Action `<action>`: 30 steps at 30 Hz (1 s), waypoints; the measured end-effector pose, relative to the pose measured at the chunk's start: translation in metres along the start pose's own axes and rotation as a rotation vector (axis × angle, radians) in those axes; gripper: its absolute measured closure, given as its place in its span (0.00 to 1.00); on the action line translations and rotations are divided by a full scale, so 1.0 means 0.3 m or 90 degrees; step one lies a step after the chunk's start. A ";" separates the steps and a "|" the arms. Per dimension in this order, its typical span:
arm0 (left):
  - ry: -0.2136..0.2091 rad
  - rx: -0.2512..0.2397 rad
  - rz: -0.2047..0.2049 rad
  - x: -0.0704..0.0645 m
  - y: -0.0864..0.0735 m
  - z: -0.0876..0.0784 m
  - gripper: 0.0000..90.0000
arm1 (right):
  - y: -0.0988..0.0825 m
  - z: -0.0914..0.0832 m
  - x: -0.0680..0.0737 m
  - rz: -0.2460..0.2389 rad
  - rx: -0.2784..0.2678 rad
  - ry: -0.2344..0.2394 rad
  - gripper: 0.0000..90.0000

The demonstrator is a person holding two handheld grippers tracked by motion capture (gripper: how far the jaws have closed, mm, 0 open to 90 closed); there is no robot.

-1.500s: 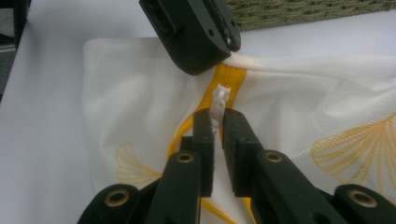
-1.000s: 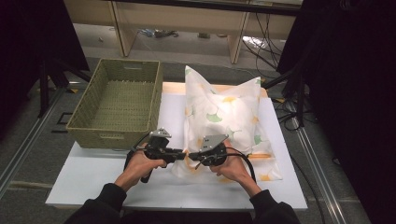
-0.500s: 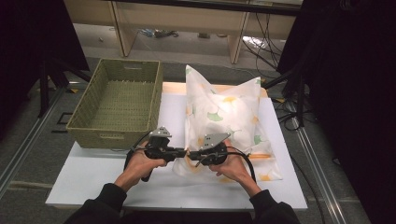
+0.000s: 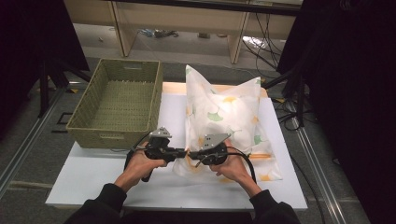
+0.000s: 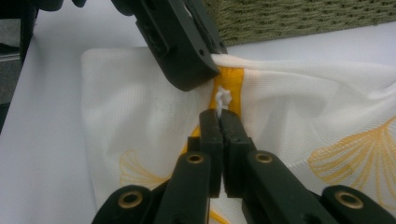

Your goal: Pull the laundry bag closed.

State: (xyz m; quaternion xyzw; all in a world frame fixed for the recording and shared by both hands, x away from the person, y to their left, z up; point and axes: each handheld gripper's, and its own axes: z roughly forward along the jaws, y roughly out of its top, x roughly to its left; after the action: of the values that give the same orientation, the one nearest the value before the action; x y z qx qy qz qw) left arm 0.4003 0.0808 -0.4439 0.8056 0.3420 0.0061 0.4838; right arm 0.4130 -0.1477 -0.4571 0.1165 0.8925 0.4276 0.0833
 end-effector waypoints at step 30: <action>0.005 0.011 -0.005 -0.008 0.001 -0.002 0.95 | 0.003 0.001 0.007 0.009 -0.001 -0.013 1.00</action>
State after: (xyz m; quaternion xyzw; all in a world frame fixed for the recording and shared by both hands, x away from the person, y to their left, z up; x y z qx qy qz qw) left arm 0.3984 0.0798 -0.4426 0.8084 0.3470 0.0043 0.4755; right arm 0.4111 -0.1463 -0.4568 0.1274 0.8904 0.4277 0.0895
